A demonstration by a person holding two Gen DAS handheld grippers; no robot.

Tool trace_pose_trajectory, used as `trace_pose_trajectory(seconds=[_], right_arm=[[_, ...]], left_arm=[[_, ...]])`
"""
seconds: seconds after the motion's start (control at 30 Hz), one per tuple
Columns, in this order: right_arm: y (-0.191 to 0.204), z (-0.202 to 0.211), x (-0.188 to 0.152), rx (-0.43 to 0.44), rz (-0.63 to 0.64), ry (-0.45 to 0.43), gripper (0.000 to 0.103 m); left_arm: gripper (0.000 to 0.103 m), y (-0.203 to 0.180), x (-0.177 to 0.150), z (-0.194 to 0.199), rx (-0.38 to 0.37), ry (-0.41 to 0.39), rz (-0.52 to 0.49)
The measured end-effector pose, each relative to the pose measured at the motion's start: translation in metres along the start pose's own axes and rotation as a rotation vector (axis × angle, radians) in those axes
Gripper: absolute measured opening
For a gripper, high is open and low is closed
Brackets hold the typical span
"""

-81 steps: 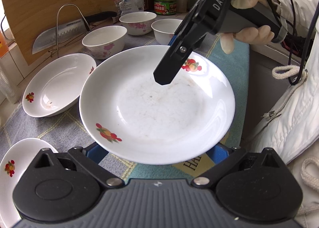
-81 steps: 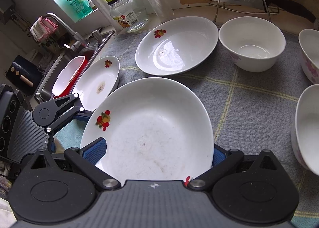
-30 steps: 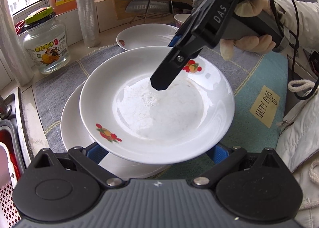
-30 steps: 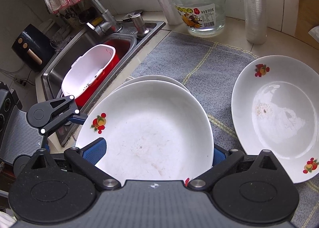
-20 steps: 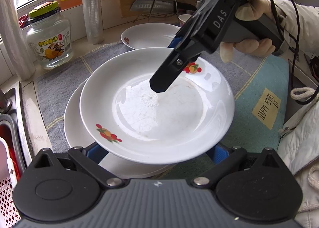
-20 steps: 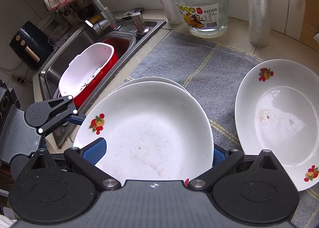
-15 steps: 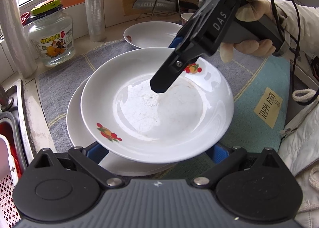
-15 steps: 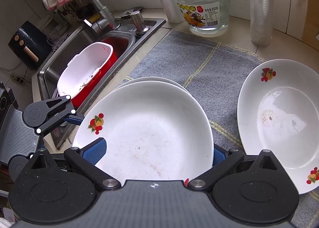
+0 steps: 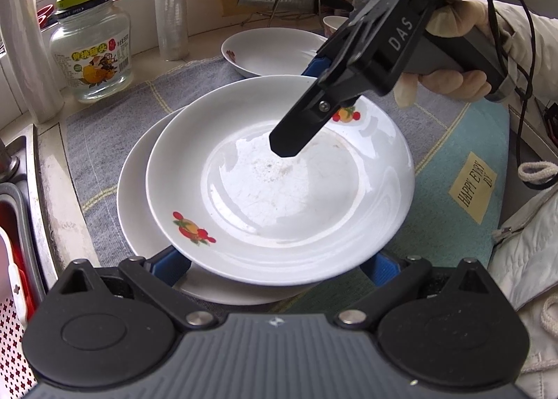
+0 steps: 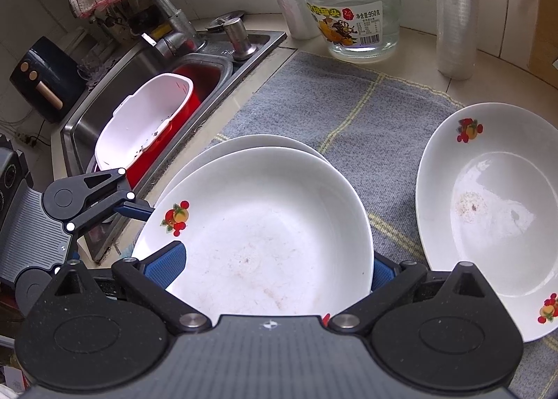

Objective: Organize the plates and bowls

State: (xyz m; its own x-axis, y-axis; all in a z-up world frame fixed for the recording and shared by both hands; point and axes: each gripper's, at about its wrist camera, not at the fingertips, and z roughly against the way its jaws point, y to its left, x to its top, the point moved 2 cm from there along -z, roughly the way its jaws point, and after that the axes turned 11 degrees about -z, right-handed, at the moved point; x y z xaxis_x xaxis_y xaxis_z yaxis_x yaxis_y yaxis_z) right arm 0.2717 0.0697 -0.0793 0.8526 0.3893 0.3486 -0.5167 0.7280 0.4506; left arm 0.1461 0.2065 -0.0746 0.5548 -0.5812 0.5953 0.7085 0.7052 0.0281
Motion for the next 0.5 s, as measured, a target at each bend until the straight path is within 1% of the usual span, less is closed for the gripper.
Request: trace_pose_trajectory(seconds=[0.13, 0.5], right_arm=[[0.0024, -0.0008, 0.0004, -0.021, 0.002, 0.003, 0.103], [0.0058, -0.0025, 0.0027, -0.07, -0.001, 0.024, 0.103]], left_arm=[[0.101, 0.0008, 0.001, -0.0009, -0.003, 0.007, 0.001], [0.101, 0.003, 0.0062, -0.0067, -0.007, 0.066, -0.006]])
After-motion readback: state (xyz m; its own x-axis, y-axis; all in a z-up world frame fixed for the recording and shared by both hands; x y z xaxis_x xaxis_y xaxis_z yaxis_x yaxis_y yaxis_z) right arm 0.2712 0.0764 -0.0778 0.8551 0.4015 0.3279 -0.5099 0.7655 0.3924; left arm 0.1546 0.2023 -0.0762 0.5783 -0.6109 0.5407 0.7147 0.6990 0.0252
